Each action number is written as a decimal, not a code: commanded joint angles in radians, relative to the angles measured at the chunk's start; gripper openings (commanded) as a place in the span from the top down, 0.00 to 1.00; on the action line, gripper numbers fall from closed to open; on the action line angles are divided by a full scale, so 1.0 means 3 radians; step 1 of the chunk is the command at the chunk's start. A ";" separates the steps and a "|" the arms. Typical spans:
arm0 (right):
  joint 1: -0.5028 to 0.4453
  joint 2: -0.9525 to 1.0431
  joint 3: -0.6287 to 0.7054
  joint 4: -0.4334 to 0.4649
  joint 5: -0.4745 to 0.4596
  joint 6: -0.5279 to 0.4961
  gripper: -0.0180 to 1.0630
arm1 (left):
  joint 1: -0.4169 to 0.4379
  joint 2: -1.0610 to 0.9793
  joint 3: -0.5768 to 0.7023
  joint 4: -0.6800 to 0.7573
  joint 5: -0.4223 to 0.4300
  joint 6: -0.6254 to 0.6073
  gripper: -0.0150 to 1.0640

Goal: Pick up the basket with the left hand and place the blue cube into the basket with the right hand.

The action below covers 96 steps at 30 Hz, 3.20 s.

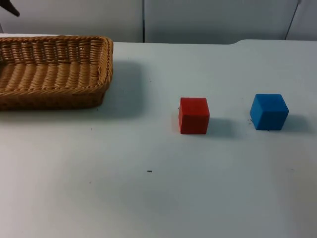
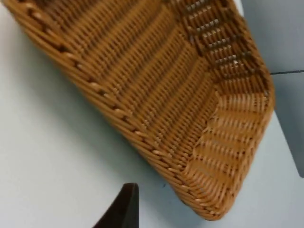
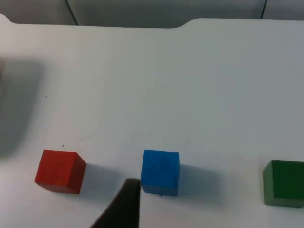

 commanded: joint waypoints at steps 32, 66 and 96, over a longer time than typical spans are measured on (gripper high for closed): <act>0.0482 0.0582 -0.0165 0.0056 -0.0547 -0.0249 0.03 | -0.0202 0.1572 -0.0704 -0.0950 -0.0570 -0.0199 0.58; 0.0788 0.1197 -0.0604 -0.0148 -0.0202 0.0363 0.03 | -0.0179 0.0614 -0.0854 0.1227 0.0966 0.0254 0.99; 0.0788 0.2404 -0.0911 -0.0694 -0.0337 0.1174 0.06 | 0.0045 0.0614 -0.0854 0.1360 0.2199 0.1288 0.99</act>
